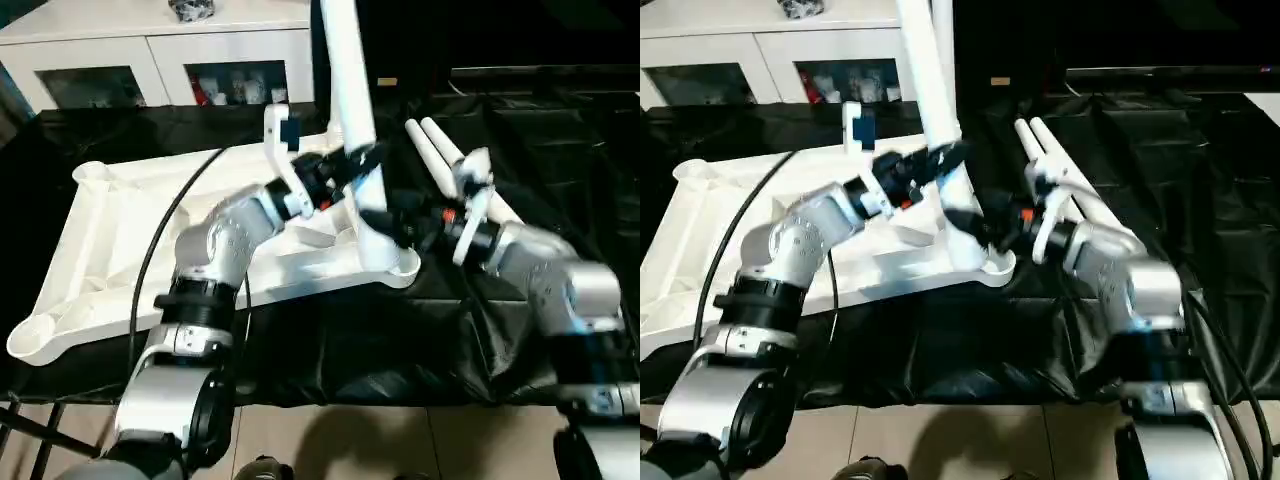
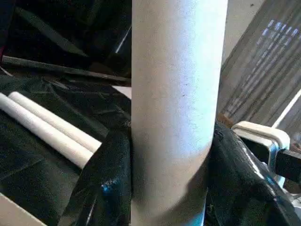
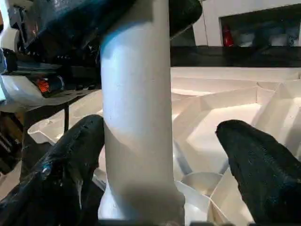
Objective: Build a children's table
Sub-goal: Insert table leg to table base
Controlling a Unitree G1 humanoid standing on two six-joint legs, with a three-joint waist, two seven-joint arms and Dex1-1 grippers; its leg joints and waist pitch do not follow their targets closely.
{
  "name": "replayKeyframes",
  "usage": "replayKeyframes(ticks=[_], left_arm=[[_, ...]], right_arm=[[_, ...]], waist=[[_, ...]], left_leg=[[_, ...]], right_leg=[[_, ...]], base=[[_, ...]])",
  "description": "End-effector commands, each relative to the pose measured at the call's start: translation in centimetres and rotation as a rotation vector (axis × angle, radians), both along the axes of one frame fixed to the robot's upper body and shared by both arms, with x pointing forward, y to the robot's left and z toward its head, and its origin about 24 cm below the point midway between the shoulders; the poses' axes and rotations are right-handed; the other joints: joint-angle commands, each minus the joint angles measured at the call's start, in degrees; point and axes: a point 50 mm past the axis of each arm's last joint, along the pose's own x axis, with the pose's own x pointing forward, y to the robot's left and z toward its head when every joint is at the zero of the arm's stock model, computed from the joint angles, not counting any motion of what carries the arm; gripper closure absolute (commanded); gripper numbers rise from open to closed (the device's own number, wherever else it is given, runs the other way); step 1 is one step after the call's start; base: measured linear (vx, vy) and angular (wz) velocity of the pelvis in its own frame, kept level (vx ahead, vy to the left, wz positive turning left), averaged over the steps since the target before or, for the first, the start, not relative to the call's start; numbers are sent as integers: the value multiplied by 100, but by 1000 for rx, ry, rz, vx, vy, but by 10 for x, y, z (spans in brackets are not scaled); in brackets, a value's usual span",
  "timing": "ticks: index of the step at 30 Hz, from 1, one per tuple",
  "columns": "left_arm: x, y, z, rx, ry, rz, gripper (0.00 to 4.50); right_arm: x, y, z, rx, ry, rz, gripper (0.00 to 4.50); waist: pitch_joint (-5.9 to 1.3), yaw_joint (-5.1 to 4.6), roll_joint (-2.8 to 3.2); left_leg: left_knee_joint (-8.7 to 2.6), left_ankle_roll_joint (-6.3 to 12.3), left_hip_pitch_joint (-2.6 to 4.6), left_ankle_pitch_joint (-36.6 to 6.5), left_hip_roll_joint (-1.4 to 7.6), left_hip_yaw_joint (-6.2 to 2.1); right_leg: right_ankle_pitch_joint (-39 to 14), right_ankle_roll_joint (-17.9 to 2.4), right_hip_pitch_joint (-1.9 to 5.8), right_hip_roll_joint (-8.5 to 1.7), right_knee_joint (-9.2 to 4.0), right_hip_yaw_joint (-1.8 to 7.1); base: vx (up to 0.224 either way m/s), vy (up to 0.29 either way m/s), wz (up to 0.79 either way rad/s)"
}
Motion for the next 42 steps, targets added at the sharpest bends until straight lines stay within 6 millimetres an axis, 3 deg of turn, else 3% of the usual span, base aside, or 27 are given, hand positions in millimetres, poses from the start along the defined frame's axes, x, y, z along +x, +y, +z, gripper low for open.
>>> replayKeyframes(ticks=[1, 11, 12, 20, 36, 39, 42], left_arm=[[2, 0, 6, 32, -23, 5, 261], [5, -8, 4, 216, -73, 113, 261], [5, -8, 4, 221, -72, 122, 261], [8, -10, 9, 263, -95, 206, 261], [7, -12, 9, 302, -116, 215, 261], [7, -12, 10, 294, -120, 194, 191], [6, -7, 12, 250, -106, 136, 181]], right_arm=[[0, 4, -2, -77, 16, 8, 27], [12, 41, -10, -228, 18, -92, 27], [13, 44, -10, -229, 21, -108, 54], [16, 65, -15, -224, 67, -175, 104], [15, 66, -10, -136, 35, -149, 237], [15, 65, -8, -112, 24, -129, 256], [10, 58, -4, -80, 0, -48, 259]], waist=[[-511, 16, -111], [-505, -60, -78], [-510, -60, -73], [-512, -61, -43], [-517, -74, 10], [-517, -72, 1], [-516, -50, 0]], left_leg=[[-331, 557, 128, -341, 255, -149], [-357, 380, 142, -468, 254, -159], [-355, 353, 146, -464, 256, -161], [-379, 254, 158, -534, 257, -166], [-377, 209, 154, -599, 249, -168], [-372, 259, 150, -589, 245, -165], [-365, 297, 151, -621, 249, -161]], right_leg=[[-547, -1439, 358, -310, -350, 199], [-564, -1413, 344, -310, -358, 211], [-545, -1417, 342, -311, -348, 214], [-322, -1400, 352, -308, -332, 220], [-233, -1388, 366, -315, -331, 215], [-218, -1419, 371, -318, -334, 215], [-252, -1427, 383, -324, -330, 215]], base=[[0, 0, 0], [0, 0, 0], [0, 0, 0], [0, 0, 0], [0, 0, 0], [0, 0, 0], [0, 0, 0]])
